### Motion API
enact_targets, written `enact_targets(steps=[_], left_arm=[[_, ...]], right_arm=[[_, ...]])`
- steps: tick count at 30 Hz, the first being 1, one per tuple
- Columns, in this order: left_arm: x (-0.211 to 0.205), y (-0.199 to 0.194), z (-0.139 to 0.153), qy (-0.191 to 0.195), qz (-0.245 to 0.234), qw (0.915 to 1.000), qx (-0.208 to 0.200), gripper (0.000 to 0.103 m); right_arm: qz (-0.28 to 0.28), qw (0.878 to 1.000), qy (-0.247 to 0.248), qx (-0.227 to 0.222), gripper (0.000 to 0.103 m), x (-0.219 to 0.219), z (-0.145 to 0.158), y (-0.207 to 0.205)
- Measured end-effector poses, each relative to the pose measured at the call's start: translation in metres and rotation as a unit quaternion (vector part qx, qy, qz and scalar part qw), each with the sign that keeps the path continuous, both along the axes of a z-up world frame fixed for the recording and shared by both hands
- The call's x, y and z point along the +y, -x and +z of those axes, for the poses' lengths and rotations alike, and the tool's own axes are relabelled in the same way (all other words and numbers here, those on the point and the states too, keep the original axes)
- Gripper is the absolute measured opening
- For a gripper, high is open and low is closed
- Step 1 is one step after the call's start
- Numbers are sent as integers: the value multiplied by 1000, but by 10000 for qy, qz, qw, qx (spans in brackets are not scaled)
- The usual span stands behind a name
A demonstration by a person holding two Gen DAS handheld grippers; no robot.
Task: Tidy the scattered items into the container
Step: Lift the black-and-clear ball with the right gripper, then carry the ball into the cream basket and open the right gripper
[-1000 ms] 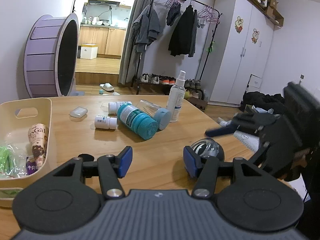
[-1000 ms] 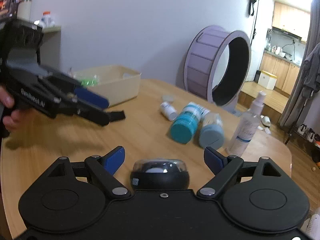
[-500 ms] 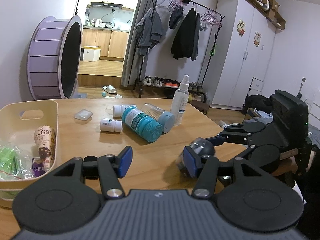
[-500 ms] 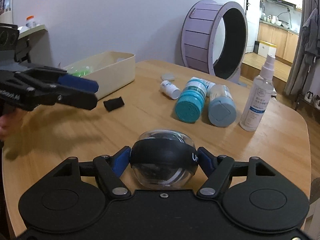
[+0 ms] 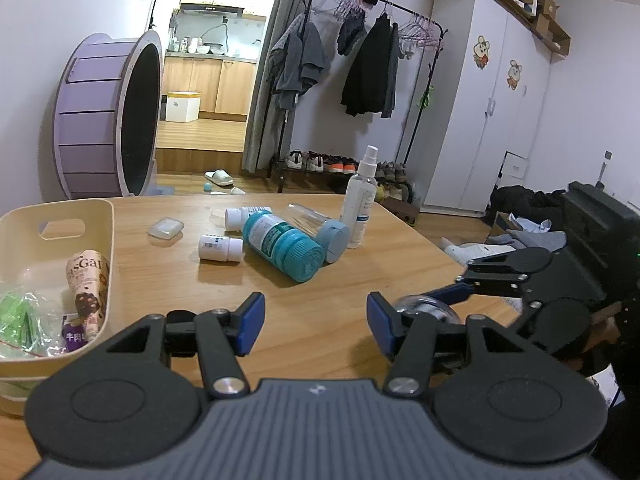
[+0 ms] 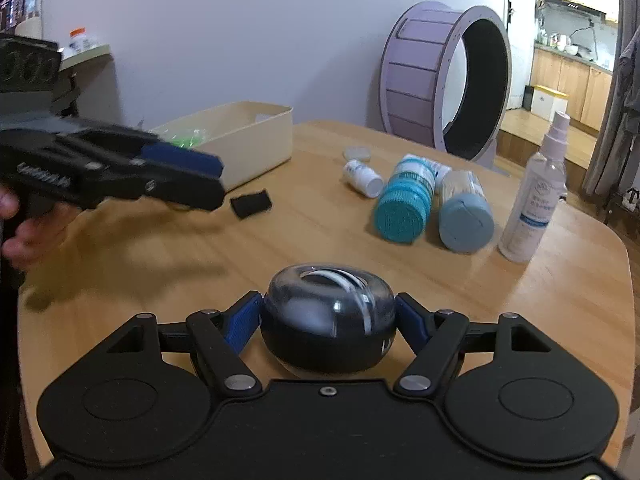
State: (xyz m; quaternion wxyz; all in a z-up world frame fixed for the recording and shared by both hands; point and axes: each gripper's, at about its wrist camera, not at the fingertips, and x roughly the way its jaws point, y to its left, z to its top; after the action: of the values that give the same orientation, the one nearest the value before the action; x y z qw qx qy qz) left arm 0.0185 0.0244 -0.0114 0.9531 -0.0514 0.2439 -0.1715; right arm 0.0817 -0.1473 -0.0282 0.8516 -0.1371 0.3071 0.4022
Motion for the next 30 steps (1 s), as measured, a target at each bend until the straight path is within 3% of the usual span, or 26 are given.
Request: enact_targets(steps=[9,12,17,21,24,30], left_arm=[[-13,3,-5,-114,-213,9997,86,55],[-16,5,-8,-63,-439,9987,240,55],[-20,10,-9,-130,-765,9963,360,55],[-23,13,-12,-177,-888,9950,416,57],[-23,15,-13,-182,-894,9948,448,60],[-20,16,-10,-158,-868,9952,424,61]], right_arm=[[-9,9998,21,-193,73,-13,3,15],[-65,9995,-228,-201,82,-21,10,15],[-53,9999,-49,-139,82,-21,4,14],[2,9999,35,-103,82,-16,-4,14],[-22,10000,-9,-73,72,-15,-6,11],[-121,9999,-95,-45,71,-18,-7,9]])
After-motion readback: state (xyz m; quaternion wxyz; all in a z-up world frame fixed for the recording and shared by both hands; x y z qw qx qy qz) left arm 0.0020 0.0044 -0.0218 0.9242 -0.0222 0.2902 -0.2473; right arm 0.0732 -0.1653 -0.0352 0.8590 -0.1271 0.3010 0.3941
